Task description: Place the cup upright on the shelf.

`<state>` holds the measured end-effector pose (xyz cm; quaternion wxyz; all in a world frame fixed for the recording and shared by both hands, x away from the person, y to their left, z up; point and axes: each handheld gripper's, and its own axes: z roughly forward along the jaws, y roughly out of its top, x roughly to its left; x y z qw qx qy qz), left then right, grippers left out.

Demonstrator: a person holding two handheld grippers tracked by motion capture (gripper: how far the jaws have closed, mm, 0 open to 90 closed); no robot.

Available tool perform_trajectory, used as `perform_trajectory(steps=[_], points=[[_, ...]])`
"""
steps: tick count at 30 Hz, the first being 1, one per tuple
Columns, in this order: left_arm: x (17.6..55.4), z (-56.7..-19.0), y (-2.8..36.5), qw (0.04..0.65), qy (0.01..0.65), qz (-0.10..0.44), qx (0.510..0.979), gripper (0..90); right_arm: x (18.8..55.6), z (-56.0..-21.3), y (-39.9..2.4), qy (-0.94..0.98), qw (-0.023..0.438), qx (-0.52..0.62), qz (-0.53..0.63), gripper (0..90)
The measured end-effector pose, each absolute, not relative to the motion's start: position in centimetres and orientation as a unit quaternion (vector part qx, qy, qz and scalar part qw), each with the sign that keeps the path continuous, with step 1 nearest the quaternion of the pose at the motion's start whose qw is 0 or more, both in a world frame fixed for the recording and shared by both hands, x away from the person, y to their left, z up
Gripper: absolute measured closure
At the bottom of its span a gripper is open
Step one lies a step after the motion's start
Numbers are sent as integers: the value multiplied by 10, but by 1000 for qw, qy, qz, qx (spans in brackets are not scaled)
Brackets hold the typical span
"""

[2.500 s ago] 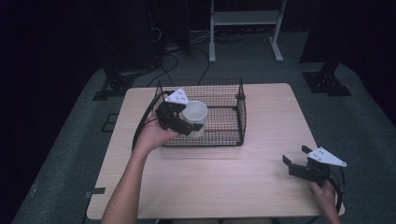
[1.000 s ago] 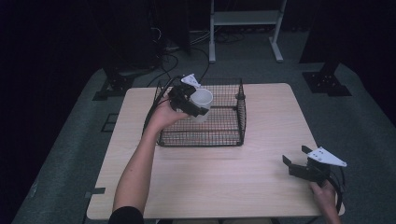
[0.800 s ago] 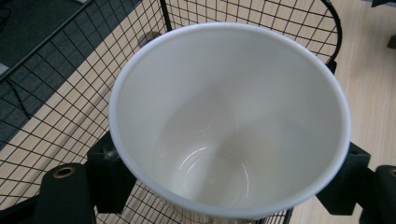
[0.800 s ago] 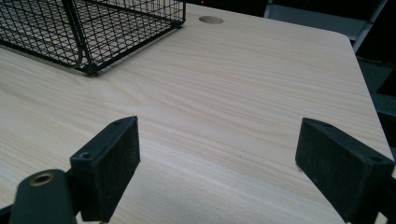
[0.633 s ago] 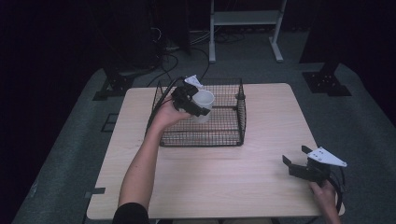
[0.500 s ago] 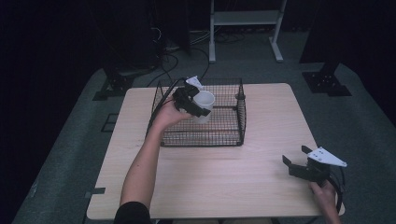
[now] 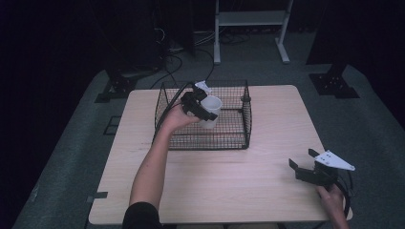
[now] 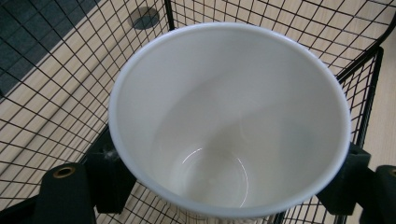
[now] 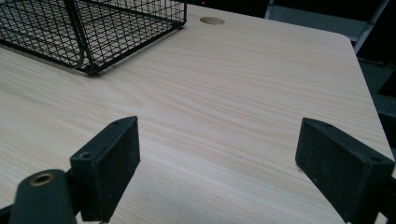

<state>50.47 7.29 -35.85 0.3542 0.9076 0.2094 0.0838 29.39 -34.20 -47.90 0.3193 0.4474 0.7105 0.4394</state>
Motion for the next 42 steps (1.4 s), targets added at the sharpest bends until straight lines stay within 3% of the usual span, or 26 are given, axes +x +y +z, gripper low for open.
perform_trajectory(steps=[42], points=[[522, -404, 63, 311, 219, 66, 922, 209, 294, -479, -342, 712, 320, 444, 440, 130]])
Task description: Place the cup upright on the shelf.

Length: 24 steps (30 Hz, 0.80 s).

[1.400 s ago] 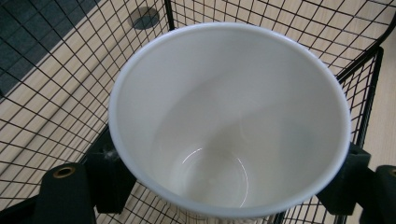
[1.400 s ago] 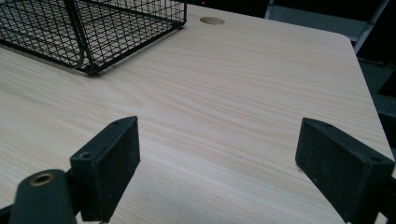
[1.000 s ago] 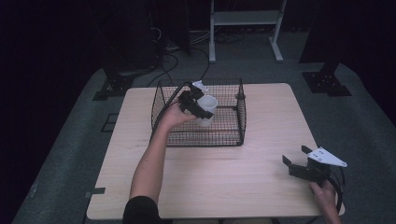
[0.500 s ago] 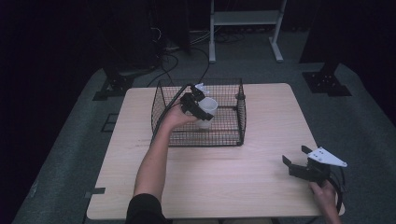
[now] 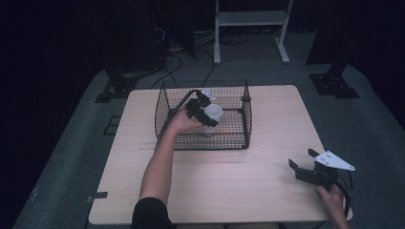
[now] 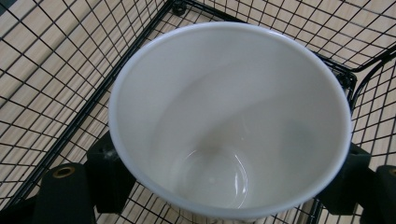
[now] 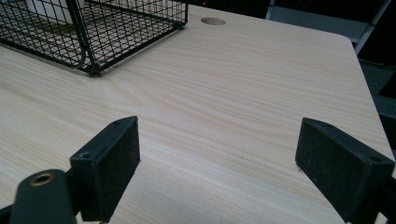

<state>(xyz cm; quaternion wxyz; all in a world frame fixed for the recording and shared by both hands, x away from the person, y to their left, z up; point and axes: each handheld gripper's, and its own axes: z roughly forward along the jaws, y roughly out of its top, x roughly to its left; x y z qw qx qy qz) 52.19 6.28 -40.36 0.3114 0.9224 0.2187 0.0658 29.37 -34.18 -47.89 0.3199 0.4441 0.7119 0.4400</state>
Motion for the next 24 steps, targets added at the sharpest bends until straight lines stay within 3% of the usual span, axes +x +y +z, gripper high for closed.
perform_trajectory(steps=[24], points=[[521, -409, 74, 299, 238, 58, 922, 198, 294, -479, -342, 711, 320, 445, 440, 130]])
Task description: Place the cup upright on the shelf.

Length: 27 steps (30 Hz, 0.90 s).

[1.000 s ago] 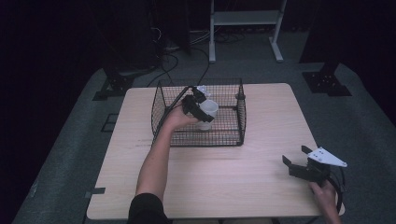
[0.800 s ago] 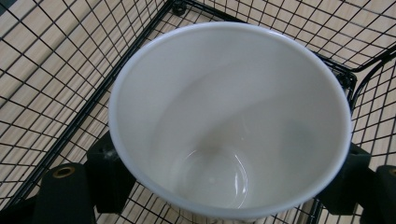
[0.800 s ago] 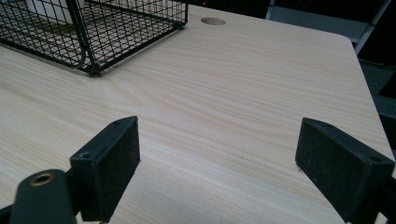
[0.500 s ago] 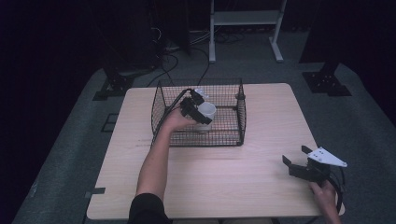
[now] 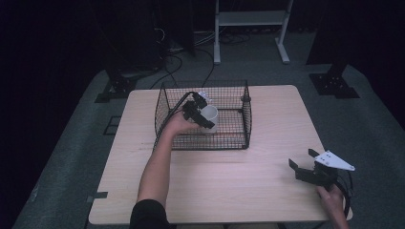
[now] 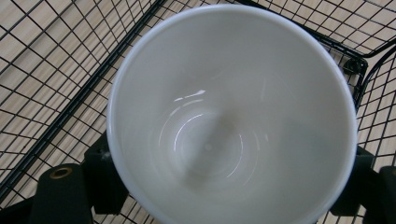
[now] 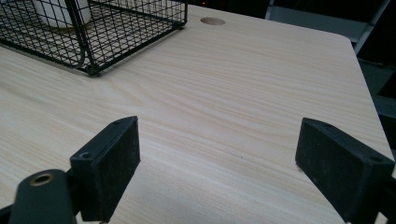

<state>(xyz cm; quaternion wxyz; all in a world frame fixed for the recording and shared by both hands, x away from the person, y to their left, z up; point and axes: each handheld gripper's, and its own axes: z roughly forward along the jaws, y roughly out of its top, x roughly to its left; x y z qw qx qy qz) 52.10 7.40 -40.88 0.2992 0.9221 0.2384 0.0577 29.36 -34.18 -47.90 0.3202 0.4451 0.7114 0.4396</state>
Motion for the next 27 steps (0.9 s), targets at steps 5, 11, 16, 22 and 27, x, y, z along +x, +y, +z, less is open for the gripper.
perform_trajectory(steps=[5, 11, 16, 22, 27], points=[[520, -407, 77, 301, 244, 59, 920, 167, 294, -479, -342, 712, 320, 445, 439, 131], [516, -400, 79, 310, 243, 66, 917, 120, 294, -479, -342, 712, 321, 445, 439, 131], [514, -395, 81, 312, 247, 71, 915, 84, 294, -479, -341, 712, 321, 445, 439, 131], [510, -389, 82, 319, 244, 76, 913, 68, 294, -479, -341, 712, 320, 445, 438, 131], [506, -384, 83, 322, 239, 83, 912, 68, 294, -479, -341, 712, 320, 446, 438, 131]])
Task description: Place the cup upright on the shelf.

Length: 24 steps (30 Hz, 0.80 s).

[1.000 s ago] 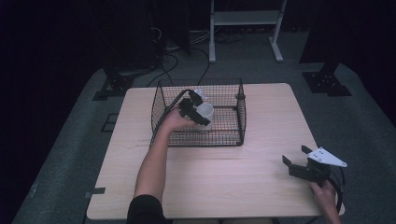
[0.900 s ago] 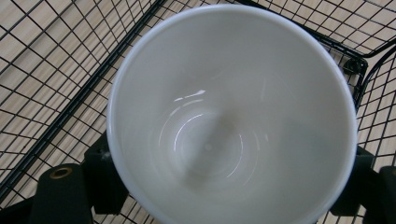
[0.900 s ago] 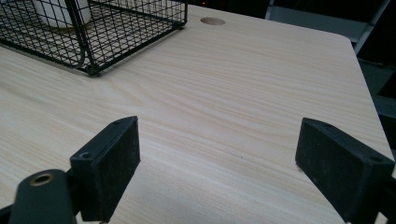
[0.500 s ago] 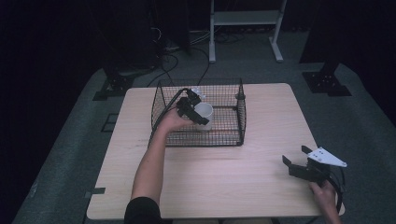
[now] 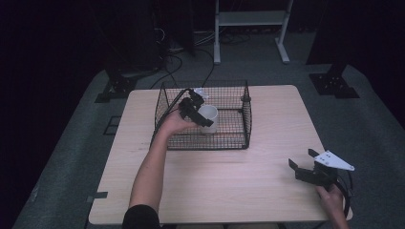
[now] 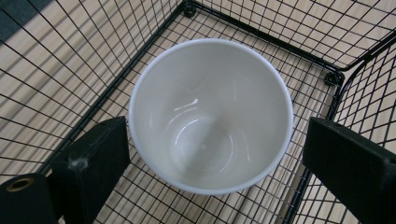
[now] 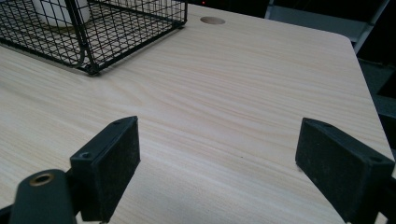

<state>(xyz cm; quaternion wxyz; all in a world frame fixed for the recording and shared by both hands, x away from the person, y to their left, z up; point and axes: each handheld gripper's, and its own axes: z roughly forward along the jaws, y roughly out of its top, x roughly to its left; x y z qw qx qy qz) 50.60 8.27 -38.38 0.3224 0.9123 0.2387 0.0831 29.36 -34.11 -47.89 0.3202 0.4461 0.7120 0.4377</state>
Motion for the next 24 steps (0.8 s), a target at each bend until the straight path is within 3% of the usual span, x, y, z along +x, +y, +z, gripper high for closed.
perform_trajectory(steps=[24], points=[[468, -345, 93, 367, 219, 127, 895, 67, 293, -479, -342, 710, 320, 447, 440, 131]])
